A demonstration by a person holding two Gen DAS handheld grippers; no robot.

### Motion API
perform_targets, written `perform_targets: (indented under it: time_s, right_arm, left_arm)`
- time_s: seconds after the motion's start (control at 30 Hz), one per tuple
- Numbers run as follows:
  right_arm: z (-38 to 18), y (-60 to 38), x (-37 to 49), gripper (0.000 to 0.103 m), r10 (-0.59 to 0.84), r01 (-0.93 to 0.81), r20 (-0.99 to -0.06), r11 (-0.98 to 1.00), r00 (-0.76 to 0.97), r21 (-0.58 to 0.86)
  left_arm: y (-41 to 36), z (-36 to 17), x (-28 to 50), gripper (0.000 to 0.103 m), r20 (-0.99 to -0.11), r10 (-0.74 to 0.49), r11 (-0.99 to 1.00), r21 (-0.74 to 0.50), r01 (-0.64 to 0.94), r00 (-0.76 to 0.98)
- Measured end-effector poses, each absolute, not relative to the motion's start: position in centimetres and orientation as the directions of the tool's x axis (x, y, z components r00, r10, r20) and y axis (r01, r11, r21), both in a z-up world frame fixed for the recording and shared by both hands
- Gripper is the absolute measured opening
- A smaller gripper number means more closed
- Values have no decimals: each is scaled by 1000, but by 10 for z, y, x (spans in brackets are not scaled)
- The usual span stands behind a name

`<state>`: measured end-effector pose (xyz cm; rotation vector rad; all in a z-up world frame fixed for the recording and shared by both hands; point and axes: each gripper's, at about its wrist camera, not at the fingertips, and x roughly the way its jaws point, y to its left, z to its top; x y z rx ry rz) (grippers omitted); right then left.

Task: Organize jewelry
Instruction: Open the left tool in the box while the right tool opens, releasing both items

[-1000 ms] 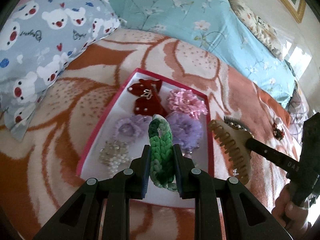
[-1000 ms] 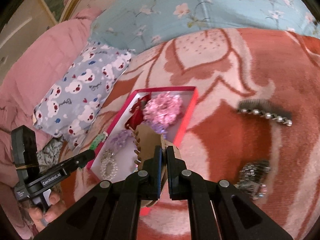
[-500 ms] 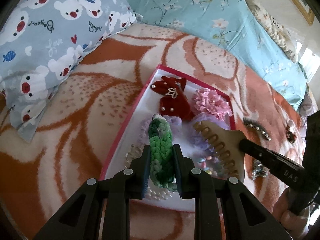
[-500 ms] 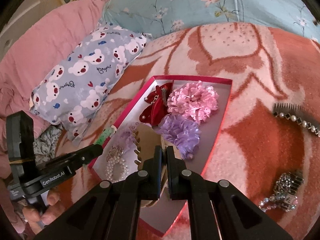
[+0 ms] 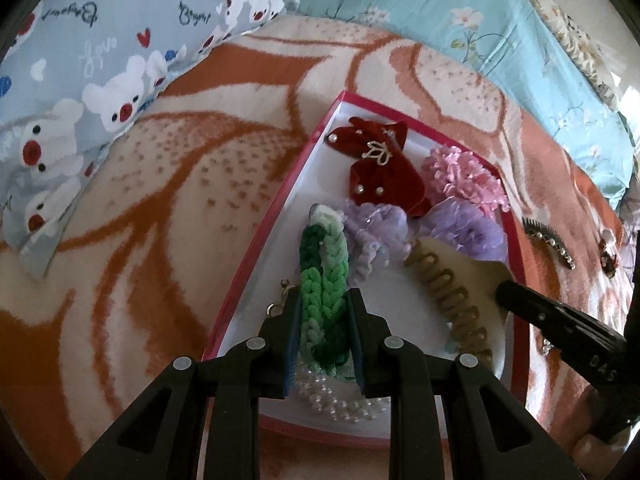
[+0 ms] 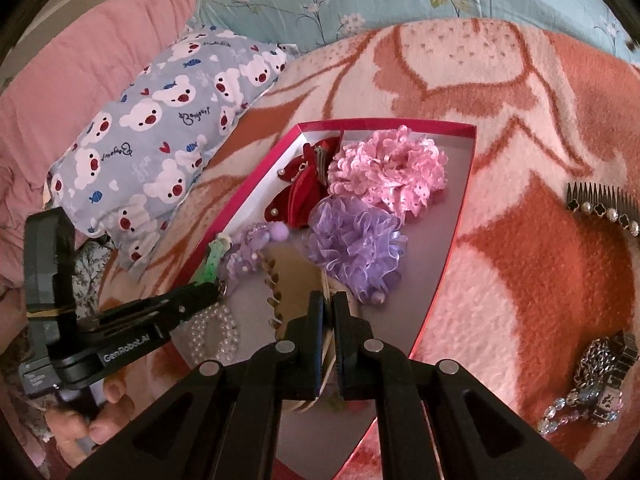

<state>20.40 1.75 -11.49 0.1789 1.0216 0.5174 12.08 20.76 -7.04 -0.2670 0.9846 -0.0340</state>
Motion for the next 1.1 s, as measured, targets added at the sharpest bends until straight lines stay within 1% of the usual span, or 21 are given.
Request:
perform_targets:
  time_s: [0.1, 0.13, 0.27, 0.37, 0.4, 0.43, 0.53, 0.57, 0.67, 0.73, 0.8, 0.87, 1.1]
  right_arm:
    - [-115, 18, 205, 5, 492, -330, -767, 865, 410, 378]
    - [-115, 18, 205, 9, 494, -330, -767, 864, 408, 381]
    - [-116, 16, 205, 9, 505, -320, -764, 859, 401, 400]
    - [-116, 16, 205, 10, 510, -313, -765, 857, 394, 410]
    - [-116, 15, 205, 11, 512, -311, -765, 856, 392, 413]
    - [-116, 15, 205, 14, 512, -310, -765, 856, 391, 414]
    - [-115, 13, 205, 31, 511, -304, -763, 857, 396, 416]
    - [-114, 12, 204, 34, 513, -302, -760, 856, 399, 419]
    - [-113, 10, 205, 35, 511, -298, -762, 858, 398, 419]
    - [-110, 8, 204, 36, 515, -296, -759, 855, 398, 425]
    - [-106, 3, 202, 41, 522, -295, -752, 852, 403, 433]
    - [-102, -3, 200, 43, 523, -293, -745, 851, 413, 436]
    - [-92, -44, 190, 44, 495, -246, -746, 869, 446, 430]
  left_arm:
    - [208, -72, 122, 22, -820, -148, 967, -238, -95, 553]
    - [207, -72, 122, 22, -821, -144, 968, -234, -95, 552]
    - [205, -72, 121, 23, -824, -132, 971, -219, -95, 551]
    - [205, -71, 121, 26, -826, -125, 972, -214, -101, 549]
    - [205, -71, 121, 30, -828, -123, 971, -214, -105, 547]
    - [206, -71, 120, 32, -829, -121, 971, -214, -110, 547]
    - [208, -71, 120, 33, -831, -121, 970, -216, -113, 543]
    - [208, -71, 119, 34, -832, -119, 970, -213, -114, 541]
    - [207, -70, 118, 37, -835, -107, 973, -200, -117, 539]
    - [207, -67, 116, 49, -833, -102, 972, -199, -123, 543]
    - [209, -61, 112, 57, -825, -105, 970, -208, -126, 555]
    - [209, -56, 107, 58, -817, -106, 969, -212, -124, 567]
    - [204, -34, 93, 61, -789, -126, 969, -227, -94, 602]
